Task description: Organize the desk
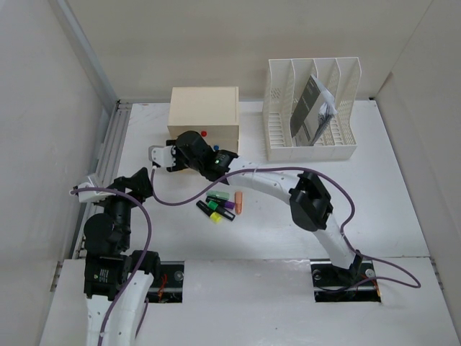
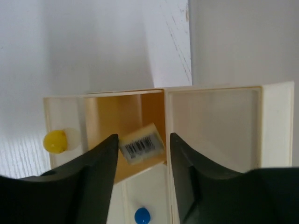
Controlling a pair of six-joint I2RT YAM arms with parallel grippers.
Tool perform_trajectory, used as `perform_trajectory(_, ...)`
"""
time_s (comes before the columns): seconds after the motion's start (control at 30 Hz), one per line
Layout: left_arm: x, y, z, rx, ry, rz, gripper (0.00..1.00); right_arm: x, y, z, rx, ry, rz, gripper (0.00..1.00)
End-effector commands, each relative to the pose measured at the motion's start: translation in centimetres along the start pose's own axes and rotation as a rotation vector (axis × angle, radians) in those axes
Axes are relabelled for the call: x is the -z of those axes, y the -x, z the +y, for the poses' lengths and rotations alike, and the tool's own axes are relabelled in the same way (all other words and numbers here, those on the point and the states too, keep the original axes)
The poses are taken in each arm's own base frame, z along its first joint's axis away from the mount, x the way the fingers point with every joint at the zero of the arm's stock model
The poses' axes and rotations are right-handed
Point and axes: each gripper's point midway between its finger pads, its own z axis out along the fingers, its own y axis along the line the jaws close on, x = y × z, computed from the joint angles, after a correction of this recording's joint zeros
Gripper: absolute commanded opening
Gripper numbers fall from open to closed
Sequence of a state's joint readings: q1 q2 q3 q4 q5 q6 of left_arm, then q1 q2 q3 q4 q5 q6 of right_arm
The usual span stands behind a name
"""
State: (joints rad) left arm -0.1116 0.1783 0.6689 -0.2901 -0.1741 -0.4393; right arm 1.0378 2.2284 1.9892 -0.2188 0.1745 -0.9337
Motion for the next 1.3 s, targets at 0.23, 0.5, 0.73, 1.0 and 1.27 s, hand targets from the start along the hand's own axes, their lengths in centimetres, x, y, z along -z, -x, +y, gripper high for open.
perform_trajectory(0.23, 0.3, 1.4, -0.7, 0.016, -0.022, -0.046, 0.72, 2.2, 3.5, -4.5, -0.072, -0.098, -0.098, 0.64)
perform_trajectory(0.5, 0.4, 1.9, -0.7, 0.018, -0.018, -0.059, 0.72, 5.0, 4.6, -6.3, -0.106, -0.112, -0.127, 0.63)
perform_trajectory(0.73, 0.4, 1.8, 0.0, 0.026, 0.020, -0.059, 0.73, 8.8, 6.2, -8.2, -0.121, -0.139, -0.174, 0.60)
perform_trajectory(1.0, 0.1, 1.9, 0.6, 0.029, 0.060, -0.059, 0.73, 12.8, 4.9, -7.6, -0.146, -0.124, -0.165, 0.20)
perform_trajectory(1.27, -2.8, -2.6, -1.7, 0.058, -0.040, 0.131, 0.00, 20.2, 5.4, -5.5, -0.250, 0.008, -0.269, 0.00)
